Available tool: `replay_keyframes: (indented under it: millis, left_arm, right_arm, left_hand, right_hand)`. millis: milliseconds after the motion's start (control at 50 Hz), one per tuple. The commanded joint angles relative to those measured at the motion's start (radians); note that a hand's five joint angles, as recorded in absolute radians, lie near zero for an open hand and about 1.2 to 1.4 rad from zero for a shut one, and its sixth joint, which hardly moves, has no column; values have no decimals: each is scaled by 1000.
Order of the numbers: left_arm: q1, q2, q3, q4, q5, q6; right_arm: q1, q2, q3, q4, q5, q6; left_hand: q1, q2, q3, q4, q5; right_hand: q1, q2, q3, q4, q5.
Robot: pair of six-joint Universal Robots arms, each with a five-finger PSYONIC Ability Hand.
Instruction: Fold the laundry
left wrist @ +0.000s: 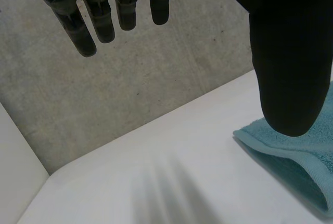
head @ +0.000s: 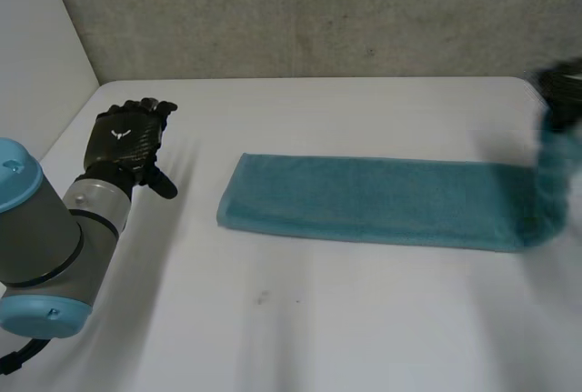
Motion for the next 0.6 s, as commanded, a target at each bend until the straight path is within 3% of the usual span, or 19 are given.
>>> replay_keyframes:
  millis: [20,100,160,200,340,360,380,420,440,460,540,600]
  left_arm:
    - [5,12,-2,-2,0,0]
    - [5,15,-2,-2,-2,0]
    - [5,16,-4,-2,-2,0]
    - [5,15,-4,-2,-2,0]
    - [5,15,-4,0,0,0]
    - [5,15,-5,0,0,0]
    - [5,15,-5,0,0,0]
    - [5,15,-5,-2,0,0]
    - [5,15,-5,-2,0,0]
    - [2,15,-5,-2,1,0]
    - [-10,9,1,0,7,2]
    - [-24,2,16,0,13,3]
  right_arm:
    - [462,58,-105,-62,-37,26]
    - [631,156,-157,-128,-86,29]
    - [678,202,-180,-142,-103,31]
    - [751,308,-235,-141,-117,29]
    - [826,432,-282,-135,-101,19]
    - [825,439,-282,-132,-97,19]
    - [825,439,-282,-132,-97,19]
    - [813,423,-282,-121,-71,23]
    - [813,423,-282,-121,-71,23]
    - [805,405,-280,-113,-34,25]
    - [744,244,-219,-66,107,55]
    - [664,146,-132,-29,133,107]
  left_hand:
    - [-24,-30,-43,-32,-47]
    - [-24,-30,-43,-32,-47]
    - [-24,-30,-43,-32,-47]
    - [-24,-30,-43,-32,-47]
    - [-24,-30,-43,-32,-47]
    - [-24,-30,-43,-32,-47]
    - [-24,-30,-43,-32,-47]
    - [-24,-30,-43,-32,-47]
    - [-24,-30,-43,-32,-47]
    - [-24,-30,-43,-32,-47]
    - [-24,-30,-43,-32,-47]
    - [-24,-30,-43,-32,-47]
  right_hand:
    - [440,220,214,206,240]
    - [440,220,214,206,240]
    - [440,220,214,206,240]
    - [440,220,214,206,240]
    - [440,220,214,206,240]
    - [95,-124,-130,-139,-105]
    - [92,-128,-134,-143,-108]
    - [-537,-756,-762,-771,-736]
    - [-540,-759,-765,-774,-739]
    - [-734,-954,-960,-969,-934]
    - [-782,-1001,-1007,-1016,-981]
    - [-782,-1001,-1007,-1016,-981]
